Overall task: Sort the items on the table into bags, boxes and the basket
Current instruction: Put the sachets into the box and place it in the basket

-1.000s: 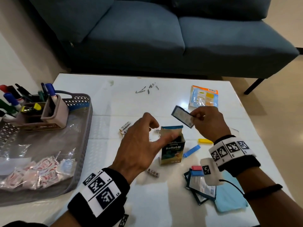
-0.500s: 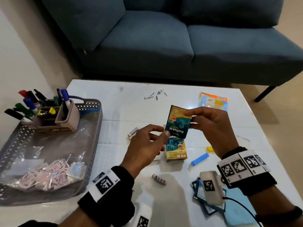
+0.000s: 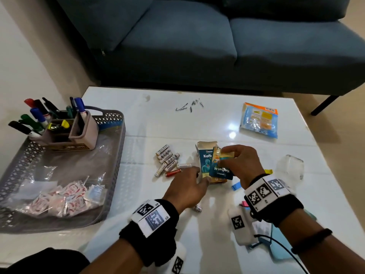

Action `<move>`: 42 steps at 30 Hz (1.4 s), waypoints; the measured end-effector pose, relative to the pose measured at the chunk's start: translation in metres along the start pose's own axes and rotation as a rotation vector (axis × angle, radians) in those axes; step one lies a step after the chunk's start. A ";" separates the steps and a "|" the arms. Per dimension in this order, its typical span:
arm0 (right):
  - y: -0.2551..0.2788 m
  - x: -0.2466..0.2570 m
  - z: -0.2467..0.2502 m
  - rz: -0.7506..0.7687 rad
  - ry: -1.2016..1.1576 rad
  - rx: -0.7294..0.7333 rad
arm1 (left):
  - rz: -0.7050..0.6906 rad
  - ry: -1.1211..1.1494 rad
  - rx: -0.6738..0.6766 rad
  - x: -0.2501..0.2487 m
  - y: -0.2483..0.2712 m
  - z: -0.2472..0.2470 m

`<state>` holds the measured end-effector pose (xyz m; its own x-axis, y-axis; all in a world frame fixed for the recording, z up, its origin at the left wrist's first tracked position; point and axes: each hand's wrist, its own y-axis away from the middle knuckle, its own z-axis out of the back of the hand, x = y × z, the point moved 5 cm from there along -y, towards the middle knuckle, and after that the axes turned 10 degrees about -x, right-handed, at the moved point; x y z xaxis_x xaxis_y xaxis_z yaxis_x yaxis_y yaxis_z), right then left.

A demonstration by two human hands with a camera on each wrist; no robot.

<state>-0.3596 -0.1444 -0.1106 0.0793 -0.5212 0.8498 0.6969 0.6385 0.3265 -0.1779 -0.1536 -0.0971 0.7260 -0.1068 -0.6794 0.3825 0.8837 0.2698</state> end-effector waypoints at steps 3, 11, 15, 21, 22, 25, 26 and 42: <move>0.000 0.005 -0.002 0.087 0.068 0.013 | -0.005 0.077 -0.026 -0.002 0.001 -0.004; 0.024 0.058 0.027 0.290 -0.243 0.103 | 0.035 0.537 -0.349 -0.013 -0.001 0.040; 0.024 0.062 0.044 0.273 -0.314 0.026 | -0.108 0.322 -0.285 -0.022 0.003 0.048; 0.016 0.059 0.074 0.063 -0.613 -0.154 | -0.432 -0.010 -0.182 -0.036 0.013 0.032; 0.015 0.057 0.074 0.025 -0.660 -0.128 | -0.442 -0.042 -0.156 -0.035 0.014 0.028; 0.016 0.052 0.073 -0.051 -0.689 -0.004 | -0.458 -0.092 -0.163 -0.036 0.015 0.024; 0.017 0.051 0.072 -0.082 -0.705 0.041 | -0.464 -0.103 -0.172 -0.035 0.015 0.023; 0.041 0.077 0.072 0.741 0.162 0.432 | -0.384 -0.086 -0.153 -0.021 0.009 0.015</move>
<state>-0.3763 -0.1179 -0.0026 0.5286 0.0601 0.8468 0.0966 0.9867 -0.1304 -0.1810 -0.1506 -0.0704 0.5947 -0.4736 -0.6496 0.5499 0.8291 -0.1011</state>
